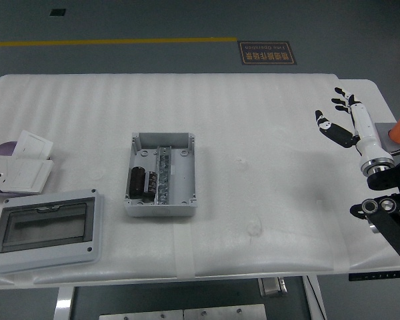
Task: Pick up the battery,place it into the box
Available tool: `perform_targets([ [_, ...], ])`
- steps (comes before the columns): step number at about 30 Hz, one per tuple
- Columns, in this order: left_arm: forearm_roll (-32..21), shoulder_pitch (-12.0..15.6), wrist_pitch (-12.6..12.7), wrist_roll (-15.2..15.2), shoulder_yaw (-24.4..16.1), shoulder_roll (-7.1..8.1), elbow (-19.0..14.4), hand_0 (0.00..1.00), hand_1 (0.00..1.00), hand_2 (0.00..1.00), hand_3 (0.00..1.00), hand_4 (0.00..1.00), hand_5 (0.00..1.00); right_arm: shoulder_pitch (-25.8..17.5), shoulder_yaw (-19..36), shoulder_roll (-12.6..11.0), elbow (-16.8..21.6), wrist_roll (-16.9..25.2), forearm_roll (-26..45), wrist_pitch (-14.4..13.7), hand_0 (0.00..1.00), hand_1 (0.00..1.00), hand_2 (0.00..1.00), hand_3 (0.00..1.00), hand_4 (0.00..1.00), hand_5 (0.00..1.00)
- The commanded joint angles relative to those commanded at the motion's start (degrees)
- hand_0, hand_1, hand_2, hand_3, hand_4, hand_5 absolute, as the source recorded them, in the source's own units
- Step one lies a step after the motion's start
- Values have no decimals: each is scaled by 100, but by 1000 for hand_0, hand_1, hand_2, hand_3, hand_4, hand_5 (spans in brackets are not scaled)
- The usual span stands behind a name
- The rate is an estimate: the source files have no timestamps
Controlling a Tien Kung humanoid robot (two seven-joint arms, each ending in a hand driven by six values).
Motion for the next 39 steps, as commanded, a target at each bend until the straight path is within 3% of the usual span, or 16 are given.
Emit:
perform_targets([
  [39,-123,18,37,-29,-25,33,-1,608,675,570,559,520,526,-355,776,63,265,272,142,-14,838,767,794,871,598,354],
])
